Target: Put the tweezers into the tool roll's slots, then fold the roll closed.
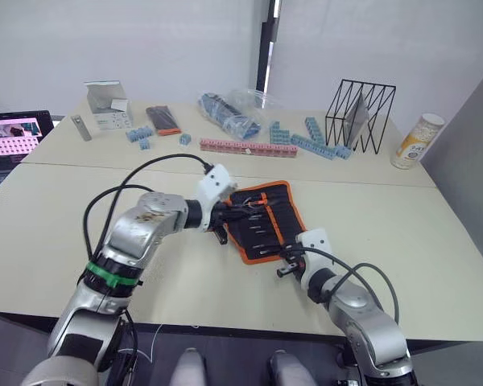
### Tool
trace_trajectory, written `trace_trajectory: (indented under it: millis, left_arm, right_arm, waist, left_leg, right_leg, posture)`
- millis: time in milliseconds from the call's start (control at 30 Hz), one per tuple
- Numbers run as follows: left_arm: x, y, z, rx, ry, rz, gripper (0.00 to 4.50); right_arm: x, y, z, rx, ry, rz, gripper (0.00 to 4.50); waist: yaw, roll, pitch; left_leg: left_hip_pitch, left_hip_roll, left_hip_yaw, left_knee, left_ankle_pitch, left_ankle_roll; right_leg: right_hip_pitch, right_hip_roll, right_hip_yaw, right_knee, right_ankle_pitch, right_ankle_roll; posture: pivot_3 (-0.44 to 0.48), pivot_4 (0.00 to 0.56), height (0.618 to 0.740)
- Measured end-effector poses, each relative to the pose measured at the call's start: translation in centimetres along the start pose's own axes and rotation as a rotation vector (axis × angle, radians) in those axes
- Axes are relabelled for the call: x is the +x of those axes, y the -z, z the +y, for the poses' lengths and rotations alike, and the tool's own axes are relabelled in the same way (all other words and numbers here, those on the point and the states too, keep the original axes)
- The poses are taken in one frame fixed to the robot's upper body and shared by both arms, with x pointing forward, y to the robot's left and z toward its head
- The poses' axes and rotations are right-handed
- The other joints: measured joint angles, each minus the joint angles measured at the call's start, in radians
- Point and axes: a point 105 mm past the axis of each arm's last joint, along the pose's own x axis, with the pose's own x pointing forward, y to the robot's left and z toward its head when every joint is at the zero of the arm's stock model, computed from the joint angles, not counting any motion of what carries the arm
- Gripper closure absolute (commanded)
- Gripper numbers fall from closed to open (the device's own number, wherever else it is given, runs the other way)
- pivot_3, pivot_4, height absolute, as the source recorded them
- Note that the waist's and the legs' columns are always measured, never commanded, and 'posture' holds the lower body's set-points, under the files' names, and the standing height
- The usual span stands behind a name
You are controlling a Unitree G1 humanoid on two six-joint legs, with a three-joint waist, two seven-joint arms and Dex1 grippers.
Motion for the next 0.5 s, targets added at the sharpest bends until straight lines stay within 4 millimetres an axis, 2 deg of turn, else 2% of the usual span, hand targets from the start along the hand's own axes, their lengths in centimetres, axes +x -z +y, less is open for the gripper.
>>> trace_trajectory:
  millis: [200, 400, 500]
  left_arm:
    - [0.5, 1.6, -0.2, 0.046, 0.07, 0.15, 4.47]
    - [0.2, 0.6, -0.4, 0.112, 0.127, 0.217, 4.47]
    - [0.4, 1.3, -0.9, 0.122, 0.166, 0.259, 4.47]
  right_arm:
    - [-0.1, -0.1, -0.1, 0.011, 0.017, -0.007, 4.5]
    - [-0.1, 0.3, -0.1, 0.039, 0.036, 0.016, 4.5]
    - [-0.1, 0.4, -0.1, 0.045, 0.039, 0.022, 4.5]
  waist:
    - [0.005, 0.0, 0.0]
    - [0.006, 0.0, 0.0]
    - [0.006, 0.001, 0.0]
  left_leg:
    - [-0.001, 0.0, 0.0, 0.0, 0.0, 0.0]
    - [-0.001, 0.0, 0.0, 0.0, 0.0, 0.0]
    - [-0.001, 0.0, 0.0, 0.0, 0.0, 0.0]
  right_leg:
    - [-0.001, 0.0, 0.0, 0.0, 0.0, 0.0]
    - [-0.001, 0.0, 0.0, 0.0, 0.0, 0.0]
    - [-0.001, 0.0, 0.0, 0.0, 0.0, 0.0]
  posture:
    - [0.0, 0.15, 0.663]
    - [0.0, 0.15, 0.663]
    - [0.0, 0.15, 0.663]
